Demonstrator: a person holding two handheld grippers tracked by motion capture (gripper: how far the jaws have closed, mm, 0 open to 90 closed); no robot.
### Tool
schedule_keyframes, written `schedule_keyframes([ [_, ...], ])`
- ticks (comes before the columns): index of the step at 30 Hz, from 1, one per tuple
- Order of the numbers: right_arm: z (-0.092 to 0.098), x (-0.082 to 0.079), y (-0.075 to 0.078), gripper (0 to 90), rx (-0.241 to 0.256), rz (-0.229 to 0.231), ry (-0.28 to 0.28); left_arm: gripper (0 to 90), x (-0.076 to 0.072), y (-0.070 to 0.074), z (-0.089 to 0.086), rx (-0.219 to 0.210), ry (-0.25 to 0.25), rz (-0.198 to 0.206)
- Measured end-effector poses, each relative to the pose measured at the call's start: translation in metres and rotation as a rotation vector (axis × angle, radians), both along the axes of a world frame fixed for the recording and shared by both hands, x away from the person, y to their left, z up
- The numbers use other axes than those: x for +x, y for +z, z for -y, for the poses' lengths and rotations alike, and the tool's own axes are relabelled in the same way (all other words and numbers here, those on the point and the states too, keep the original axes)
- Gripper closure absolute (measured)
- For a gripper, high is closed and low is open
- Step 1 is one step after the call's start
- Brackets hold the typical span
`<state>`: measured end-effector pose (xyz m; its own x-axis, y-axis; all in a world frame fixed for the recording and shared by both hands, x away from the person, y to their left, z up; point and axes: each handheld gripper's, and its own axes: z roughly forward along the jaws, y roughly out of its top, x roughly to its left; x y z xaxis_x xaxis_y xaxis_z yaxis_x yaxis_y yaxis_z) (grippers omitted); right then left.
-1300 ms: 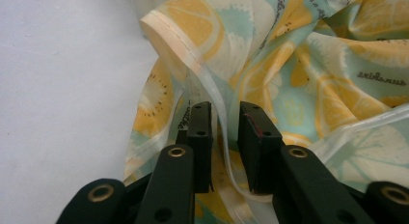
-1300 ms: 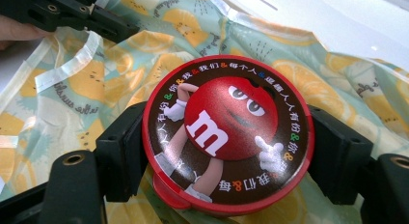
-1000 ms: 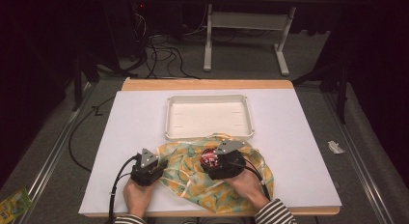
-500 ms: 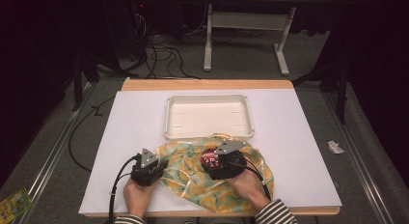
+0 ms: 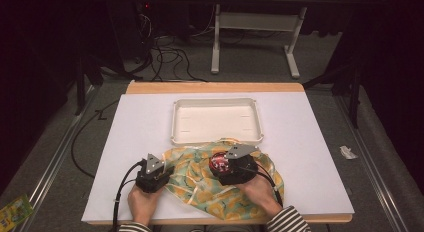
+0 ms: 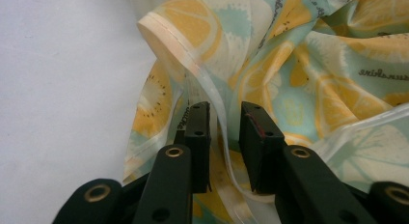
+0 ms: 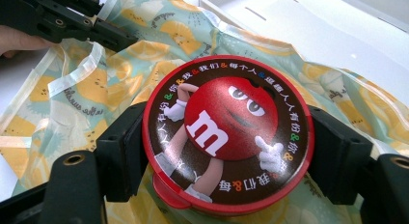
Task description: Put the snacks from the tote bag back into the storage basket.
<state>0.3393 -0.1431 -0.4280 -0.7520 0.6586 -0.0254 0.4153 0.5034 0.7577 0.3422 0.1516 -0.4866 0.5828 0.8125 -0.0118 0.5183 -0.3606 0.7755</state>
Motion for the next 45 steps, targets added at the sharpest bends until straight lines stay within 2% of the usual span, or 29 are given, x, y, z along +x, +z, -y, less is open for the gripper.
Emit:
schedule_keyframes([
  [28,0.011,-0.002,0.018,25.8,0.031,0.010,-0.011,73.8,0.000,0.000,0.000,0.010,-0.004,0.003],
  [43,0.013,0.000,0.030,25.9,0.033,0.015,0.003,73.8,0.000,0.000,0.000,0.008,-0.005,0.002],
  [45,0.014,0.001,0.031,25.8,0.044,0.014,0.006,73.8,0.000,0.000,0.000,0.008,-0.006,0.002],
])
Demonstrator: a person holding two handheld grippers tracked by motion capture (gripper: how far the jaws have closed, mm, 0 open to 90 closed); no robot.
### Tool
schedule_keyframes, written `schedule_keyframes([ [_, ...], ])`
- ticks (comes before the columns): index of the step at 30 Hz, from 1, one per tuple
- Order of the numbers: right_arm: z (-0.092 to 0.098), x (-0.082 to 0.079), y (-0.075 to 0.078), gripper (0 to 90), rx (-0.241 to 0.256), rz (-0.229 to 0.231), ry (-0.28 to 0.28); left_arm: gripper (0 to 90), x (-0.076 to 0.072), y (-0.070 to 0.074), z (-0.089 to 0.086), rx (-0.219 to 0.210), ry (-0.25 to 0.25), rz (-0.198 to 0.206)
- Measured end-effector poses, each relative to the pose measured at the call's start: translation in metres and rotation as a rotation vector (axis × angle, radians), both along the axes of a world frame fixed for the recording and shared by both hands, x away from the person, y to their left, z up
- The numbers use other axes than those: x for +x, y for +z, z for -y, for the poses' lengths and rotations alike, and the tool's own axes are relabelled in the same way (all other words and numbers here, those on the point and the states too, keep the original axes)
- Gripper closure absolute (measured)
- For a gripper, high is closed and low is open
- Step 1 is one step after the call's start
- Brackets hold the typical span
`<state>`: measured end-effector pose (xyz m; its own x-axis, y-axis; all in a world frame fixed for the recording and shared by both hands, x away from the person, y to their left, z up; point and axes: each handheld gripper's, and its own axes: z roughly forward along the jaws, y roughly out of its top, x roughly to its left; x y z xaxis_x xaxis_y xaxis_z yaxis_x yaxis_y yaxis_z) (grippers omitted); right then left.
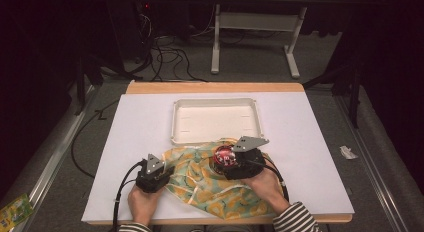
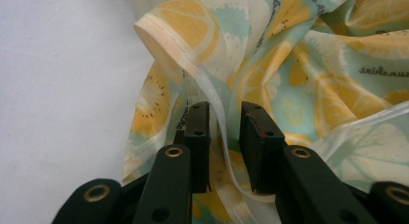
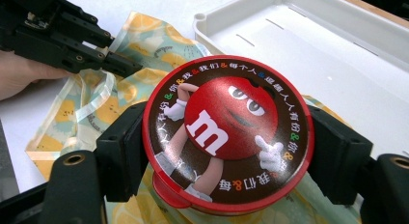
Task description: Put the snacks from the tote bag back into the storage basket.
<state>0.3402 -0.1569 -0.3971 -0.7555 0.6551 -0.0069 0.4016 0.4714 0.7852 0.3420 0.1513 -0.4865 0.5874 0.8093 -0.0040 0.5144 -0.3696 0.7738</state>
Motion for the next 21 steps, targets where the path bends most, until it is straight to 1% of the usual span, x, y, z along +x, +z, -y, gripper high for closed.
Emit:
schedule_keyframes([
  [9,0.003,0.002,0.007,25.8,0.007,-0.002,0.004,73.9,0.000,0.000,0.000,-0.001,0.000,0.000],
  [10,0.003,0.002,0.008,25.9,0.015,-0.004,0.003,73.9,0.000,0.000,0.000,-0.001,0.000,-0.001],
  [11,0.003,0.003,0.009,25.9,0.008,-0.008,0.005,73.9,0.000,0.000,0.000,-0.001,0.000,-0.001],
  [12,0.004,0.003,0.009,25.8,0.007,0.000,0.009,73.9,0.000,0.000,0.000,-0.001,0.000,0.000],
  [17,0.005,0.005,0.014,25.9,0.014,-0.005,0.008,73.9,0.000,0.000,0.000,-0.001,0.000,0.000],
  [20,0.006,0.005,0.017,25.9,0.008,0.000,0.007,74.0,0.000,0.000,0.000,-0.001,0.000,0.000],
  [21,0.006,0.006,0.018,25.9,0.013,0.001,0.007,74.0,0.000,0.000,0.000,-0.001,0.000,0.000],
])
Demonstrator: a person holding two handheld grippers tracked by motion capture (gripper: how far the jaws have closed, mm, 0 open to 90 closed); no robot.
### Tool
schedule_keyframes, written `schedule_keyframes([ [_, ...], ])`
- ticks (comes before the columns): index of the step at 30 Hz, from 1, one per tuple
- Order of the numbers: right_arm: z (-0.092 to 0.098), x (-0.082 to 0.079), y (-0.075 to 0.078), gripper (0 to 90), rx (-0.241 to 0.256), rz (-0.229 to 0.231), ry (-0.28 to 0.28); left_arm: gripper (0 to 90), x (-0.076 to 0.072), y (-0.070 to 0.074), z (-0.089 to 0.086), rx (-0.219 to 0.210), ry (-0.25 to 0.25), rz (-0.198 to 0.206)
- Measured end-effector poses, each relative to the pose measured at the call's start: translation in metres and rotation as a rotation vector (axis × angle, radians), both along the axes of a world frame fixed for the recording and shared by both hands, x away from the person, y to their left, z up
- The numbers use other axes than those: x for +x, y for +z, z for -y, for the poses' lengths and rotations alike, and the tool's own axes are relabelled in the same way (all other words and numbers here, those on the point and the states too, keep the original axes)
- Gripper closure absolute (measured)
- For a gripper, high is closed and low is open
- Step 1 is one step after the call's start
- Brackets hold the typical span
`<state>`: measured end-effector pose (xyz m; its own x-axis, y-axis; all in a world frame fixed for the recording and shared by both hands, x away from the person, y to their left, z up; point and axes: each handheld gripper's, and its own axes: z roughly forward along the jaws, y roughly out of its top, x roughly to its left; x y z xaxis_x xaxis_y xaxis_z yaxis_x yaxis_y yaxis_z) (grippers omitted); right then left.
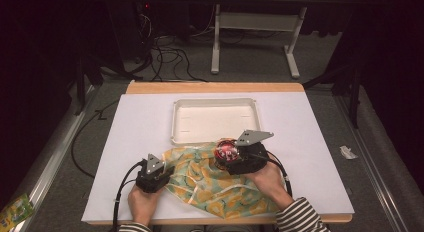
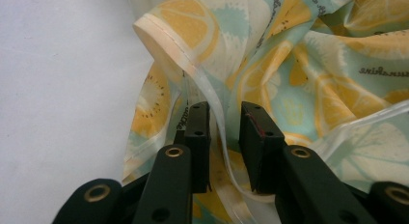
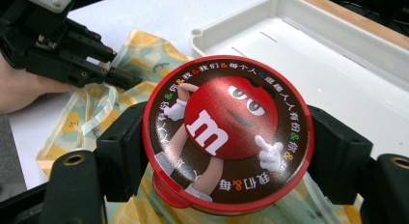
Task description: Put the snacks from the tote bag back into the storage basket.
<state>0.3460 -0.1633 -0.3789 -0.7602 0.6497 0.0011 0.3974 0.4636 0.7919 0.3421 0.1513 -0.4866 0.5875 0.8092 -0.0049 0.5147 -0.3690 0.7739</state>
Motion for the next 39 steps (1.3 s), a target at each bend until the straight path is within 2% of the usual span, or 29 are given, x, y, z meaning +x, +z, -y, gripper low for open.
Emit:
schedule_keyframes([
  [23,0.003,0.008,0.019,25.9,0.031,-0.002,-0.003,74.1,0.000,0.000,0.000,-0.003,-0.002,-0.002],
  [39,0.004,0.015,0.029,25.9,0.023,-0.002,-0.008,74.1,0.000,0.000,0.000,-0.005,-0.004,-0.003],
])
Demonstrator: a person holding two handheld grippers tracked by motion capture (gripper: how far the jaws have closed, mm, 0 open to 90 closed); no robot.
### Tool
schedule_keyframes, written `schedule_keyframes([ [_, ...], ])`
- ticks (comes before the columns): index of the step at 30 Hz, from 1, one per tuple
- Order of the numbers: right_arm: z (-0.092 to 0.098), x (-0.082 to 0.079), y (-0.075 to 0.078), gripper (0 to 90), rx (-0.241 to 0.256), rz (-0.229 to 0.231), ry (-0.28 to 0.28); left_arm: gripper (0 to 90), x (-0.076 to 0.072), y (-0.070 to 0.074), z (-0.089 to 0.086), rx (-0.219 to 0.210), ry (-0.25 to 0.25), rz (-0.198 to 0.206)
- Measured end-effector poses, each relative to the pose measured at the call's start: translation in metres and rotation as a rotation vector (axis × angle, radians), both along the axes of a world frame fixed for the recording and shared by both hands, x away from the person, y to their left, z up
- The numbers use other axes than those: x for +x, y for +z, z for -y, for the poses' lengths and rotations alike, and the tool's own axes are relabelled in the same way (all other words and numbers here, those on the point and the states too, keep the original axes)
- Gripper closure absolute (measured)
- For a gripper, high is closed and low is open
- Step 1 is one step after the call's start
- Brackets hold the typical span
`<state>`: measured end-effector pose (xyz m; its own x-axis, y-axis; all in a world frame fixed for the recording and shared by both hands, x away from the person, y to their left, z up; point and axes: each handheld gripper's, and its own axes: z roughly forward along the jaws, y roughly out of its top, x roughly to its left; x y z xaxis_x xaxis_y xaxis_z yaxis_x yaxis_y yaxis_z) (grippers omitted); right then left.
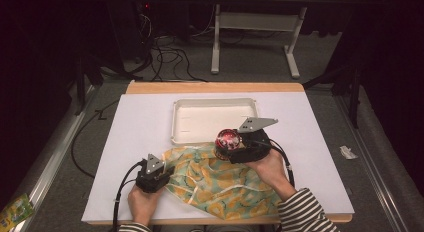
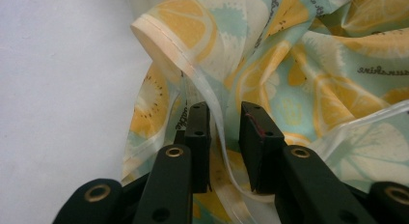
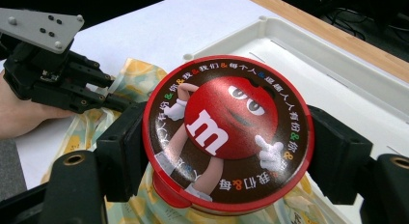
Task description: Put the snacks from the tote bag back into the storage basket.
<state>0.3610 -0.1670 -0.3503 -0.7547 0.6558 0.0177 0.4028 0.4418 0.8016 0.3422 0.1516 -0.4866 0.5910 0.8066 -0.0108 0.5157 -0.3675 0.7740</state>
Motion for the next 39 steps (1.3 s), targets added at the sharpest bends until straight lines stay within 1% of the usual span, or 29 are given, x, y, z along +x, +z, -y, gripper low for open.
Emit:
schedule_keyframes([
  [7,0.000,0.004,0.003,25.9,0.010,0.004,-0.008,74.1,0.000,0.000,0.000,0.002,0.001,0.002],
  [9,0.001,0.005,0.004,25.9,0.003,0.007,-0.008,74.1,0.000,0.000,0.000,0.002,0.001,0.002],
  [17,0.004,0.008,0.007,25.9,0.007,0.002,-0.023,74.5,0.000,0.000,0.000,0.002,-0.003,0.001],
  [19,0.005,0.010,0.007,25.9,0.001,0.005,-0.026,74.5,0.000,0.000,0.000,0.001,-0.002,0.000],
  [21,0.005,0.012,0.007,25.9,0.008,0.005,-0.029,74.5,0.000,0.000,0.000,0.003,-0.002,0.002],
  [30,0.006,0.019,0.005,25.9,0.009,-0.010,-0.046,74.3,0.000,0.000,0.000,0.005,-0.001,0.003],
  [39,0.008,0.025,0.006,25.9,0.008,-0.007,-0.057,74.1,0.000,0.000,0.000,0.005,-0.001,0.003],
])
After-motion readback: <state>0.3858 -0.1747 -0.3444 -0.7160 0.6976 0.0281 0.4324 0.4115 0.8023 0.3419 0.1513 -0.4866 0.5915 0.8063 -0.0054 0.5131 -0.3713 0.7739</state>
